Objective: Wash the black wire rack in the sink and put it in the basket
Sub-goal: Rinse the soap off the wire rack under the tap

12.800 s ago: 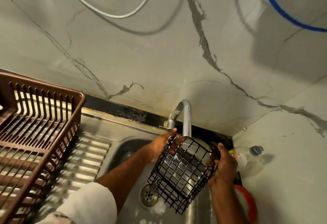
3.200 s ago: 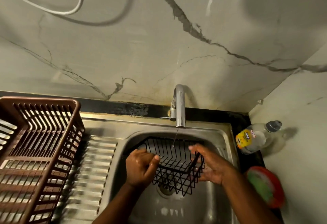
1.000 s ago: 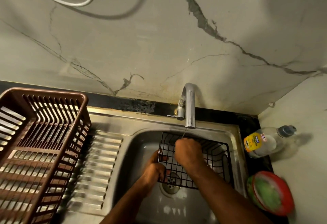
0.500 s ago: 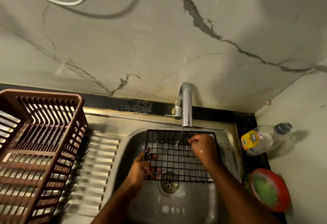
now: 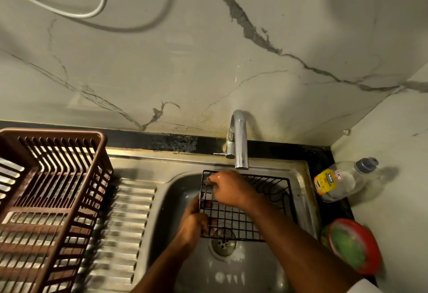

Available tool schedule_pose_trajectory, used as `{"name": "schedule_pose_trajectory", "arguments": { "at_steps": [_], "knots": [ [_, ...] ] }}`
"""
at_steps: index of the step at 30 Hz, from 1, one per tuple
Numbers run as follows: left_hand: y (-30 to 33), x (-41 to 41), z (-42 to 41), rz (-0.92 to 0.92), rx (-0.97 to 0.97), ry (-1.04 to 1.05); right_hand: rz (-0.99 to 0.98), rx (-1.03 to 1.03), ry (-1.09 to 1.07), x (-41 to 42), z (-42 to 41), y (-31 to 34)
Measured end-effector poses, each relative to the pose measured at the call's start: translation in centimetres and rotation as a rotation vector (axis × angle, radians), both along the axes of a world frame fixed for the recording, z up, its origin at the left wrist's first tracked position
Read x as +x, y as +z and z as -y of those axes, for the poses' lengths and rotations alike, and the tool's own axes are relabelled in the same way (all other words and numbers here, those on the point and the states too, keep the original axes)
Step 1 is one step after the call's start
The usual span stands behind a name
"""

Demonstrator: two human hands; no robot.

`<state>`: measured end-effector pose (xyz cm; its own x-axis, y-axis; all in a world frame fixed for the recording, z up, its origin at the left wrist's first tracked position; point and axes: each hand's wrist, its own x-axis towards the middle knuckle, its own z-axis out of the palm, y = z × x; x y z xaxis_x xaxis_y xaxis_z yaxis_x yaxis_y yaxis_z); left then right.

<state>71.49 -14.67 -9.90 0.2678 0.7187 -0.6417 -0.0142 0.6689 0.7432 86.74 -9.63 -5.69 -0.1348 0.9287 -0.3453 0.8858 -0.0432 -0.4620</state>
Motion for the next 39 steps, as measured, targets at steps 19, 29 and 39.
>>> {"name": "schedule_pose_trajectory", "arguments": {
  "at_steps": [19,29,39],
  "knots": [
    [-3.1,-2.4,4.4,0.124,-0.097,0.395,0.332,0.121,-0.707,7.6,7.9,-4.1],
    [-2.4,-4.5,3.6,-0.048,-0.055,0.327,-0.319,-0.233,-0.792,9.8,6.8,-4.0],
    [-3.0,-1.9,0.6,-0.008,-0.232,-0.272,-0.156,-0.394,-0.315,7.6,1.9,-0.6]
  ]
}}
